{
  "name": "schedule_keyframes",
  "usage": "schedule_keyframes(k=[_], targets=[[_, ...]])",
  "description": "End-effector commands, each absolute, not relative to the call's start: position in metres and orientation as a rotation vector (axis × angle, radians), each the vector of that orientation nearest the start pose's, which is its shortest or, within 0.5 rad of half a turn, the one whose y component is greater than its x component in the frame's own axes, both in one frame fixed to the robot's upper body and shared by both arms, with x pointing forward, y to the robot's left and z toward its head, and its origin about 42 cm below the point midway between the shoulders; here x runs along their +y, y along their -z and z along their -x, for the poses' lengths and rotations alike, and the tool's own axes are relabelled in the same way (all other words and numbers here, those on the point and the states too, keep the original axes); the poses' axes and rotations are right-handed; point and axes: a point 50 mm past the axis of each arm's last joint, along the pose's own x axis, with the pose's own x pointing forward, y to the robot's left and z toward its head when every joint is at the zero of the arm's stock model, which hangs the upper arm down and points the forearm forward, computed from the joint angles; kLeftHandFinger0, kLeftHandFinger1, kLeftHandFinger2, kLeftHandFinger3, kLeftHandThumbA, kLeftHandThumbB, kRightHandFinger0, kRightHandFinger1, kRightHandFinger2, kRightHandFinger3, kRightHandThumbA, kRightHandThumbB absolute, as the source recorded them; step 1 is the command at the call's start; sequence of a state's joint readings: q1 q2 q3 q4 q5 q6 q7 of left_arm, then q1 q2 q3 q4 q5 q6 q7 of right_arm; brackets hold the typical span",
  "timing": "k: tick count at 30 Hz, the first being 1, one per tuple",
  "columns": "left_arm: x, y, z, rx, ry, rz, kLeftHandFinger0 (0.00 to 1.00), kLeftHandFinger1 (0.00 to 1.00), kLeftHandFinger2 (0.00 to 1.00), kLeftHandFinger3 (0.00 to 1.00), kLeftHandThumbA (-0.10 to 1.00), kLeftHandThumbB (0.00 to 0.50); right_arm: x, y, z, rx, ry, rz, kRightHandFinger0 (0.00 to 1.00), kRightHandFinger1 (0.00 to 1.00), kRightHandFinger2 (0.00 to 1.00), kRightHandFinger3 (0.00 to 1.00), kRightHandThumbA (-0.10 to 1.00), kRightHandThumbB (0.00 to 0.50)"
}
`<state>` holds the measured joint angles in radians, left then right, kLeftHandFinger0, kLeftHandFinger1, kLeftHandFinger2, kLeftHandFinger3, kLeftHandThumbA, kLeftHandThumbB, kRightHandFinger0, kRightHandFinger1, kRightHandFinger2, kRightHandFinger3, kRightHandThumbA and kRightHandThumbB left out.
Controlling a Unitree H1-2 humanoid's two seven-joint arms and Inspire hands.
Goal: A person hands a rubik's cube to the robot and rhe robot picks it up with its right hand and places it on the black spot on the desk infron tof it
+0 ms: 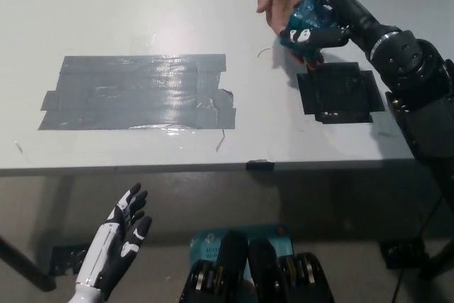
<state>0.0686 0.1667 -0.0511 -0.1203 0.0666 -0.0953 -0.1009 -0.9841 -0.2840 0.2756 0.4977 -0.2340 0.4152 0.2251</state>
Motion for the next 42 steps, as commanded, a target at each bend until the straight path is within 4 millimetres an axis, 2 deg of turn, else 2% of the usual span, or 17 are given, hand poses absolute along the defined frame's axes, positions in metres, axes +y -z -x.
schedule_keyframes(k=[1, 2, 6, 9, 11, 13, 15, 17, 20, 22, 23, 25, 30, 36, 38, 42], targets=[[0.244, -0.127, -0.263, -0.166, 0.186, -0.247, 1.0, 1.0, 1.0, 1.0, 0.81, 0.308, -0.184, -0.369, -0.537, -0.149, -0.214, 0.771, 0.1, 0.62, 0.88, 0.9, -0.1, 0.186], [0.244, -0.127, -0.263, -0.166, 0.185, -0.237, 1.0, 1.0, 1.0, 1.0, 0.79, 0.299, -0.184, -0.371, -0.536, -0.157, -0.21, 0.776, 0.12, 0.64, 0.91, 0.93, -0.1, 0.174], [0.245, -0.128, -0.263, -0.162, 0.186, -0.241, 1.0, 1.0, 1.0, 1.0, 0.81, 0.306, -0.185, -0.376, -0.535, -0.187, -0.206, 0.753, 0.13, 0.63, 0.9, 0.93, -0.1, 0.171], [0.245, -0.129, -0.264, -0.168, 0.184, -0.246, 1.0, 1.0, 1.0, 1.0, 0.81, 0.313, -0.186, -0.392, -0.531, -0.26, -0.15, 0.716, 0.18, 0.63, 0.91, 0.93, -0.1, 0.16], [0.246, -0.129, -0.266, -0.171, 0.183, -0.249, 0.98, 1.0, 1.0, 1.0, 0.81, 0.312, -0.187, -0.401, -0.53, -0.305, -0.112, 0.708, 0.14, 0.57, 0.92, 0.94, -0.1, 0.157], [0.245, -0.129, -0.266, -0.171, 0.184, -0.248, 0.98, 1.0, 1.0, 1.0, 0.81, 0.312, -0.189, -0.408, -0.528, -0.346, -0.084, 0.675, 0.15, 0.6, 0.95, 0.97, -0.1, 0.15], [0.245, -0.129, -0.266, -0.17, 0.188, -0.244, 0.97, 1.0, 1.0, 1.0, 0.81, 0.31, -0.194, -0.412, -0.528, -0.355, -0.069, 0.67, 0.21, 0.67, 1.0, 1.0, -0.1, 0.137], [0.246, -0.129, -0.264, -0.163, 0.192, -0.243, 0.97, 1.0, 1.0, 1.0, 0.81, 0.312, -0.199, -0.414, -0.525, -0.351, -0.05, 0.686, 0.2, 0.66, 1.0, 1.0, -0.1, 0.131], [0.247, -0.128, -0.26, -0.155, 0.188, -0.239, 0.96, 1.0, 1.0, 1.0, 0.81, 0.308, -0.208, -0.404, -0.526, -0.333, -0.044, 0.692, 0.2, 0.67, 1.0, 1.0, -0.1, 0.145], [0.248, -0.13, -0.262, -0.157, 0.184, -0.241, 0.95, 1.0, 1.0, 1.0, 0.81, 0.312, -0.217, -0.387, -0.531, -0.314, -0.041, 0.695, 0.15, 0.6, 0.97, 0.95, -0.1, 0.154], [0.249, -0.131, -0.262, -0.158, 0.184, -0.241, 0.95, 1.0, 1.0, 1.0, 0.81, 0.311, -0.218, -0.386, -0.532, -0.314, -0.044, 0.695, 0.14, 0.59, 0.96, 0.95, -0.1, 0.155], [0.248, -0.129, -0.261, -0.153, 0.183, -0.238, 0.94, 1.0, 1.0, 1.0, 0.81, 0.298, -0.223, -0.364, -0.53, -0.256, -0.041, 0.718, 0.09, 0.56, 0.94, 1.0, -0.1, 0.137], [0.249, -0.127, -0.259, -0.153, 0.179, -0.214, 0.93, 1.0, 1.0, 1.0, 0.76, 0.276, -0.23, -0.322, -0.532, -0.156, -0.044, 0.75, 0.12, 0.62, 0.98, 1.0, -0.1, 0.136], [0.25, -0.123, -0.255, -0.145, 0.171, -0.216, 0.91, 1.0, 1.0, 1.0, 0.76, 0.266, -0.236, -0.278, -0.537, -0.101, -0.062, 0.769, 0.08, 0.59, 0.97, 1.0, -0.1, 0.163], [0.25, -0.123, -0.255, -0.144, 0.173, -0.225, 0.91, 1.0, 1.0, 1.0, 0.78, 0.261, -0.238, -0.268, -0.537, -0.091, -0.066, 0.792, 0.06, 0.57, 0.92, 0.98, -0.1, 0.168], [0.25, -0.123, -0.256, -0.149, 0.177, -0.229, 0.9, 1.0, 1.0, 1.0, 0.79, 0.257, -0.242, -0.261, -0.538, -0.084, -0.054, 0.801, 0.06, 0.56, 0.92, 0.94, -0.1, 0.153]])
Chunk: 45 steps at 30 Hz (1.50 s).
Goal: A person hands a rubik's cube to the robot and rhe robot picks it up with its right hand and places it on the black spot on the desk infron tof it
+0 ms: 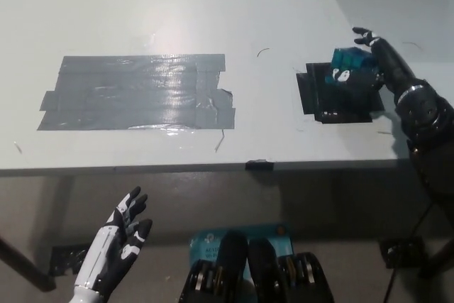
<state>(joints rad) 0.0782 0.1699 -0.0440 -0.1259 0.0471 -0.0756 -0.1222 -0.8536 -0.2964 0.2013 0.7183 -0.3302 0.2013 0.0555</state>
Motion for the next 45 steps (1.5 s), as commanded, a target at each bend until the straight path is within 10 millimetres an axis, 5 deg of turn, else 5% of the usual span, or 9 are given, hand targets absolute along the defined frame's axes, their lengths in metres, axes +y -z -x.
schedule_keyframes(k=[1, 2, 3, 7, 23, 29, 37, 41, 45], targets=[[0.249, -0.123, -0.256, -0.148, 0.178, -0.228, 0.9, 1.0, 1.0, 1.0, 0.79, 0.254, -0.242, -0.262, -0.538, -0.088, -0.046, 0.799, 0.14, 0.61, 0.95, 0.98, -0.1, 0.2], [0.249, -0.124, -0.257, -0.151, 0.178, -0.226, 0.89, 1.0, 1.0, 1.0, 0.78, 0.258, -0.244, -0.265, -0.538, -0.085, -0.049, 0.788, 0.69, 1.0, 1.0, 1.0, 0.17, 0.29], [0.249, -0.124, -0.257, -0.152, 0.178, -0.227, 0.88, 1.0, 1.0, 1.0, 0.79, 0.259, -0.244, -0.268, -0.537, -0.082, -0.066, 0.794, 1.0, 1.0, 1.0, 1.0, 0.41, 0.383], [0.248, -0.124, -0.258, -0.153, 0.184, -0.226, 0.87, 1.0, 1.0, 1.0, 0.78, 0.257, -0.242, -0.291, -0.534, -0.138, -0.094, 0.85, 1.0, 1.0, 1.0, 1.0, 0.8, 0.487], [0.247, -0.121, -0.254, -0.143, 0.192, -0.248, 0.85, 1.0, 1.0, 1.0, 0.82, 0.284, -0.24, -0.362, -0.499, -0.405, 0.005, 0.707, 1.0, 1.0, 1.0, 1.0, 0.95, 0.481], [0.245, -0.12, -0.254, -0.149, 0.185, -0.231, 0.84, 1.0, 1.0, 1.0, 0.8, 0.285, -0.244, -0.425, -0.418, -0.687, -0.012, 0.597, 1.0, 1.0, 1.0, 1.0, 0.95, 0.465], [0.241, -0.112, -0.242, -0.118, 0.188, -0.226, 0.96, 1.0, 1.0, 1.0, 0.84, 0.304, -0.238, -0.383, -0.254, -0.872, -0.091, 0.497, 1.0, 1.0, 1.0, 1.0, 1.0, 0.444], [0.242, -0.11, -0.241, -0.099, 0.184, -0.229, 1.0, 1.0, 1.0, 1.0, 0.83, 0.288, -0.231, -0.335, -0.2, -0.824, -0.1, 0.425, 1.0, 1.0, 1.0, 1.0, 0.99, 0.4], [0.243, -0.106, -0.239, -0.098, 0.191, -0.244, 1.0, 1.0, 1.0, 1.0, 0.84, 0.255, -0.231, -0.283, -0.186, -0.662, -0.092, 0.403, 1.0, 1.0, 1.0, 1.0, 1.0, 0.41]])
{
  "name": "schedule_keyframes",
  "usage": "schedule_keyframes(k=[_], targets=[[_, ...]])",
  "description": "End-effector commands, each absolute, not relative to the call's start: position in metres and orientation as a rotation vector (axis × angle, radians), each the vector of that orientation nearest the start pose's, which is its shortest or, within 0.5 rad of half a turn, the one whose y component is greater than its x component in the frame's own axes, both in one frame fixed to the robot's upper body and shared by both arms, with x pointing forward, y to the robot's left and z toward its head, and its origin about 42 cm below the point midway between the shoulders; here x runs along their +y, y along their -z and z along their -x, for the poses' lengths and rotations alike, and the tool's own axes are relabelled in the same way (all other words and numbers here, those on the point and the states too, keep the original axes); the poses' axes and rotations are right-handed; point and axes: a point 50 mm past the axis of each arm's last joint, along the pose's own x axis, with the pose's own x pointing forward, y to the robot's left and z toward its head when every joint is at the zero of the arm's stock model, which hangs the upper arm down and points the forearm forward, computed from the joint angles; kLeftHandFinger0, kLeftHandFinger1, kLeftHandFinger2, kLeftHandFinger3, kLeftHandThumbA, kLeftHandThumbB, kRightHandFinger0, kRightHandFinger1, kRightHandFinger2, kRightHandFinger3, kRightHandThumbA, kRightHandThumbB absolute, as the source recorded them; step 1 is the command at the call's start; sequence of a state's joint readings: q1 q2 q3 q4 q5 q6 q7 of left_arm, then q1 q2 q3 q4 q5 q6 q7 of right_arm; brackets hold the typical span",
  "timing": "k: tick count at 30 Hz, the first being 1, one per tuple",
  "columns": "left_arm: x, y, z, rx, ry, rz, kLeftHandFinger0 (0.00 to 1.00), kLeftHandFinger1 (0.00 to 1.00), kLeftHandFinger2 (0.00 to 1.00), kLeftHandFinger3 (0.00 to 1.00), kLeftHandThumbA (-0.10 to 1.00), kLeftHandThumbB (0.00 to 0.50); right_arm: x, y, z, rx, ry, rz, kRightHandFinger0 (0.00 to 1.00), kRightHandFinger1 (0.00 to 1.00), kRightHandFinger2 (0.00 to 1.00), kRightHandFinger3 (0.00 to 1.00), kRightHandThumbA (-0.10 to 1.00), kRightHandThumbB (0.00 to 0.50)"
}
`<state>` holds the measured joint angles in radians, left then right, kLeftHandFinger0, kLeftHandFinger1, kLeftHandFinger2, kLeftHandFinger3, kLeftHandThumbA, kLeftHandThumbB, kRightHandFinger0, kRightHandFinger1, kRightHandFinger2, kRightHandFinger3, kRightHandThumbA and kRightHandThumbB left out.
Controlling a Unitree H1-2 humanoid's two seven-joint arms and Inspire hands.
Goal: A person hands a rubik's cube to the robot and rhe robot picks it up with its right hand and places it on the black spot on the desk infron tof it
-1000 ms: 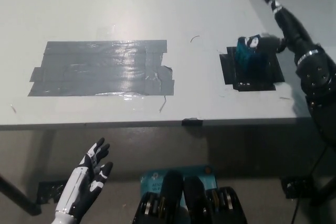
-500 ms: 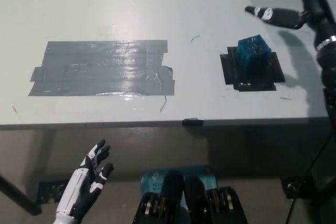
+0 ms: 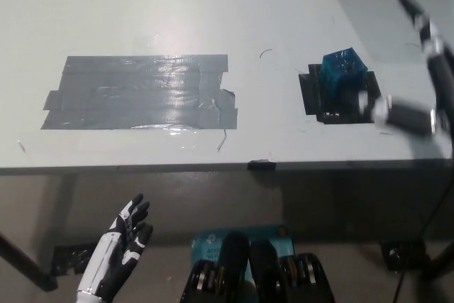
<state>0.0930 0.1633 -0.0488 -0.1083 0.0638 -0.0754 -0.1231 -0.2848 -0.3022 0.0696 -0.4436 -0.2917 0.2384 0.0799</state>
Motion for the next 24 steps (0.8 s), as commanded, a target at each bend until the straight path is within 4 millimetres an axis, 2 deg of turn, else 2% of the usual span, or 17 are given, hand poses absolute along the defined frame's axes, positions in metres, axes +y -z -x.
schedule_keyframes(k=[1, 2, 3, 5, 6, 8, 9, 11, 15, 18, 21, 24], targets=[[0.243, -0.104, -0.236, -0.091, 0.194, -0.241, 1.0, 1.0, 1.0, 1.0, 0.84, 0.255, -0.23, -0.27, -0.184, -0.61, -0.1, 0.379, 1.0, 1.0, 1.0, 1.0, 1.0, 0.401], [0.244, -0.102, -0.235, -0.084, 0.194, -0.23, 1.0, 1.0, 1.0, 1.0, 0.83, 0.253, -0.229, -0.251, -0.184, -0.544, -0.104, 0.368, 1.0, 1.0, 1.0, 1.0, 1.0, 0.385], [0.244, -0.102, -0.234, -0.082, 0.194, -0.229, 1.0, 1.0, 1.0, 1.0, 0.83, 0.256, -0.229, -0.243, -0.184, -0.521, -0.101, 0.355, 1.0, 1.0, 1.0, 1.0, 1.0, 0.381], [0.244, -0.098, -0.226, -0.07, 0.192, -0.227, 1.0, 1.0, 1.0, 1.0, 0.83, 0.246, -0.227, -0.207, -0.185, -0.398, -0.11, 0.285, 1.0, 1.0, 1.0, 1.0, 0.99, 0.376], [0.246, -0.098, -0.225, -0.066, 0.19, -0.221, 1.0, 1.0, 1.0, 1.0, 0.82, 0.24, -0.225, -0.186, -0.19, -0.337, -0.121, 0.258, 1.0, 1.0, 1.0, 1.0, 1.0, 0.384], [0.247, -0.097, -0.225, -0.064, 0.191, -0.222, 1.0, 1.0, 1.0, 1.0, 0.82, 0.24, -0.221, -0.15, -0.199, -0.25, -0.126, 0.251, 1.0, 1.0, 1.0, 1.0, 1.0, 0.362], [0.246, -0.096, -0.226, -0.061, 0.19, -0.234, 1.0, 1.0, 1.0, 1.0, 0.86, 0.249, -0.221, -0.132, -0.204, -0.185, -0.13, 0.274, 1.0, 1.0, 1.0, 1.0, 1.0, 0.366], [0.246, -0.097, -0.227, -0.064, 0.187, -0.233, 1.0, 1.0, 1.0, 1.0, 0.86, 0.247, -0.221, -0.109, -0.211, -0.103, -0.161, 0.293, 1.0, 1.0, 1.0, 1.0, 1.0, 0.391], [0.245, -0.102, -0.24, -0.087, 0.176, -0.216, 1.0, 1.0, 1.0, 1.0, 0.83, 0.245, -0.226, -0.098, -0.225, -0.087, -0.178, 0.283, 1.0, 1.0, 1.0, 1.0, 1.0, 0.413], [0.245, -0.104, -0.242, -0.093, 0.174, -0.202, 1.0, 1.0, 1.0, 1.0, 0.81, 0.23, -0.226, -0.093, -0.23, -0.081, -0.203, 0.27, 1.0, 1.0, 1.0, 1.0, 1.0, 0.416], [0.245, -0.107, -0.245, -0.102, 0.174, -0.201, 1.0, 1.0, 1.0, 1.0, 0.81, 0.215, -0.226, -0.093, -0.233, -0.094, -0.215, 0.281, 1.0, 1.0, 1.0, 1.0, 1.0, 0.397], [0.246, -0.108, -0.246, -0.106, 0.171, -0.196, 1.0, 1.0, 1.0, 1.0, 0.8, 0.225, -0.223, -0.093, -0.234, -0.096, -0.228, 0.287, 1.0, 1.0, 1.0, 1.0, 1.0, 0.408]])
